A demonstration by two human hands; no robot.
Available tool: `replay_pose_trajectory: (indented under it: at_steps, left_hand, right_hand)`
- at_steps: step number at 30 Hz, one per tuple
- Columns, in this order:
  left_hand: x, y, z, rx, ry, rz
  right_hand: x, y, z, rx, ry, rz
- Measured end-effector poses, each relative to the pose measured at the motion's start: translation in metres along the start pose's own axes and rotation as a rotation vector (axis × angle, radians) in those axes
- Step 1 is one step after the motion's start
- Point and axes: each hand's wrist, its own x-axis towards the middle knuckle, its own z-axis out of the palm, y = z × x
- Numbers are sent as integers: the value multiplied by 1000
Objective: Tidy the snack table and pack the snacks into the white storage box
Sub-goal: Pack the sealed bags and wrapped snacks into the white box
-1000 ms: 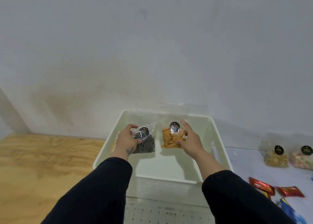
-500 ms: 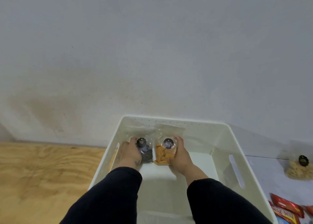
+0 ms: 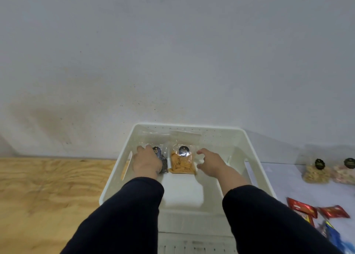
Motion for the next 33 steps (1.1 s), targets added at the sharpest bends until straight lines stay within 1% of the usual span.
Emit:
replay_pose_trajectory:
  at_steps: [1, 3, 6, 8, 14, 17, 21, 26, 29, 33]
  left_hand:
    - [1, 4, -2, 9, 7, 24]
    - [-38, 33, -5, 4, -69, 154]
    - [-42, 53, -9, 14, -135, 237]
    - [-56, 78, -5, 48, -159, 326]
    - [-111, 163, 20, 80, -173, 527]
    - [-143, 206, 39, 53, -204, 588]
    - [-187, 262, 81, 27, -227, 613]
    - [-225, 316, 143, 1, -268, 567]
    - [-239, 337, 173, -3, -295, 548]
    - [-234, 351, 205, 6, -309, 493]
  right_hand:
    - [1, -1, -6, -52, -2, -11]
    - [-46, 18, -28, -99, 50, -17]
    - [-53, 11, -42, -156, 92, -92]
    - [-73, 19, -61, -173, 129, -99]
    - [-123, 80, -120, -223, 265, -75]
    - [-147, 126, -144, -255, 271, -56]
    - [-180, 200, -175, -253, 236, -17]
    - [-206, 285, -197, -196, 227, 34]
    - [-213, 326, -208, -181, 206, 60]
    - [-206, 373, -226, -136, 213, 80]
